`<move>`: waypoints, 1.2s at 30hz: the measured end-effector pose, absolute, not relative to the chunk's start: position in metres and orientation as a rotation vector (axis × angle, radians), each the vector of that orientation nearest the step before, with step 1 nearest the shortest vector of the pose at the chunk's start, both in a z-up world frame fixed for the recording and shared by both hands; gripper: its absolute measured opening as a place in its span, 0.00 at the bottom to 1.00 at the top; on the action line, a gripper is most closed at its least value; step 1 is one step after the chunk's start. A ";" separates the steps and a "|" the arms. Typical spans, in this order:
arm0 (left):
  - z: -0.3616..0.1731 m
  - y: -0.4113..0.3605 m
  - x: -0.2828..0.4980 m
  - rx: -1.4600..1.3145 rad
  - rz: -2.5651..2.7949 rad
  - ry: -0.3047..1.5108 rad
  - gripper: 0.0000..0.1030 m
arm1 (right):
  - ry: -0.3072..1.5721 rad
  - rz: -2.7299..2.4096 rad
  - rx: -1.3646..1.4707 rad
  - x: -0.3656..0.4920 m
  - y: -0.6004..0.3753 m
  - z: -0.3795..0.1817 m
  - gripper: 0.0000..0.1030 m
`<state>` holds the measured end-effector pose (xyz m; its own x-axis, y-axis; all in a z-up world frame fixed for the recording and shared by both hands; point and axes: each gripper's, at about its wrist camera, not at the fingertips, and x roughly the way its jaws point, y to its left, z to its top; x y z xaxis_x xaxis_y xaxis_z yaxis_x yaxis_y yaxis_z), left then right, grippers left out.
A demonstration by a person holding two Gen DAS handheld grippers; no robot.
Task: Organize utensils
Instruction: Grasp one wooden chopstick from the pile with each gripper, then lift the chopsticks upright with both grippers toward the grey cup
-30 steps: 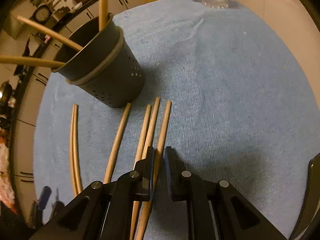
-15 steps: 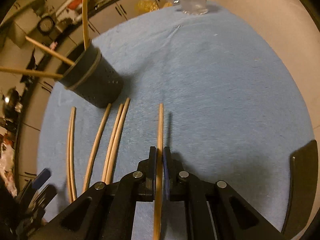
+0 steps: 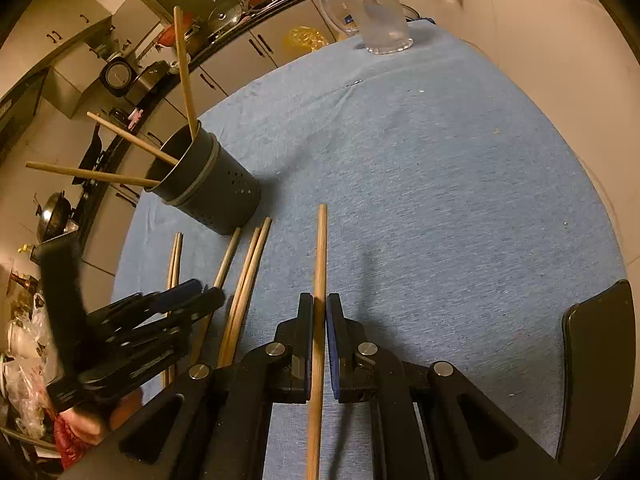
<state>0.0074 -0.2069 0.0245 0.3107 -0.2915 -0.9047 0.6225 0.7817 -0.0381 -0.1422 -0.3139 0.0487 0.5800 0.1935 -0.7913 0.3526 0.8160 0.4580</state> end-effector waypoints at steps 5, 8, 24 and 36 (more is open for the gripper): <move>0.025 -0.211 0.006 0.357 -0.610 1.093 0.06 | 0.956 -0.089 0.647 -0.143 -0.316 0.048 0.07; 0.028 -0.203 -0.003 0.316 -0.626 1.084 0.06 | 0.940 -0.075 0.643 -0.145 -0.313 0.053 0.07; 0.144 -0.101 -0.067 0.040 -0.625 0.757 0.06 | 0.656 0.049 0.482 -0.172 -0.259 0.122 0.07; 0.165 -0.081 -0.078 -0.003 -0.630 0.683 0.06 | 0.593 0.053 0.445 -0.181 -0.245 0.142 0.07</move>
